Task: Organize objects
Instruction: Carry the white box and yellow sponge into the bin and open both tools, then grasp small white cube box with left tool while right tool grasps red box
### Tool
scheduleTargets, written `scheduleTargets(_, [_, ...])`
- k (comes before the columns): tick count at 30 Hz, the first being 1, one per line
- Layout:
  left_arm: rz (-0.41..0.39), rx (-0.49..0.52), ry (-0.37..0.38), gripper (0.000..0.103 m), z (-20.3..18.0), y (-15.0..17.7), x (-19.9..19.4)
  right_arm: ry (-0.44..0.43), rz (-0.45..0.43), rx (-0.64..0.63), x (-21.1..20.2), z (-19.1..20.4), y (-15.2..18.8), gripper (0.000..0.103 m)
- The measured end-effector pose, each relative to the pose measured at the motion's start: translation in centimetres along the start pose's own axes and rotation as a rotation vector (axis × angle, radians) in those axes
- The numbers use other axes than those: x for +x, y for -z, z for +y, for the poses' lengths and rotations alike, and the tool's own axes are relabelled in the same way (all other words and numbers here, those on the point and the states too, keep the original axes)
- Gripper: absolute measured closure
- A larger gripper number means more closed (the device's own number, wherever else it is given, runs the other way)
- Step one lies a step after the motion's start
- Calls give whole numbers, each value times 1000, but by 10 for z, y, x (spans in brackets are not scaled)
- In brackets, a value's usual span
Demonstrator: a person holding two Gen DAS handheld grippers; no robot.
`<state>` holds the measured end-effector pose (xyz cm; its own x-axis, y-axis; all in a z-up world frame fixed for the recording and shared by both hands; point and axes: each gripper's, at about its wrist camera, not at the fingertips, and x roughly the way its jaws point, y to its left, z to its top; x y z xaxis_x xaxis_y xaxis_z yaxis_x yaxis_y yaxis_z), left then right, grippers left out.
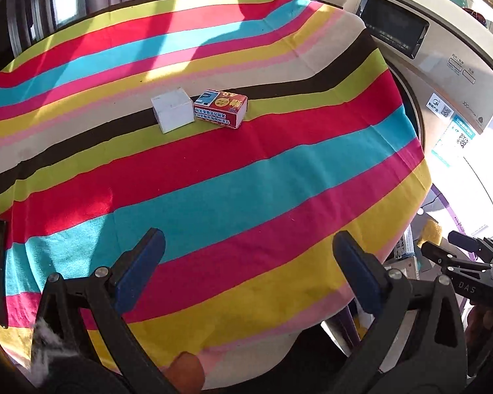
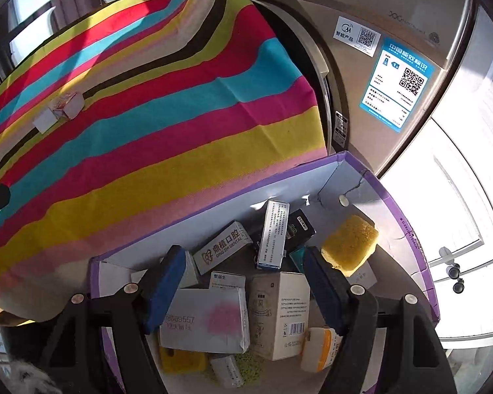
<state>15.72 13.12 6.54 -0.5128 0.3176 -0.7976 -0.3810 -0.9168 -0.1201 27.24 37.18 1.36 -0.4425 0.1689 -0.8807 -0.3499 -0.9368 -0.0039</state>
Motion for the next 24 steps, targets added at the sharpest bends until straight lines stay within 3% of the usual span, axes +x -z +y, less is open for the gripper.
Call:
scheduleTargets(16, [35,-117,29,1,52,5,12,-108,-40,-123,9,73,-27,28])
scheduleTargets(24, [33,-111,-13,1,82,-9,21,-170,-70,-207,23,122,-49,28])
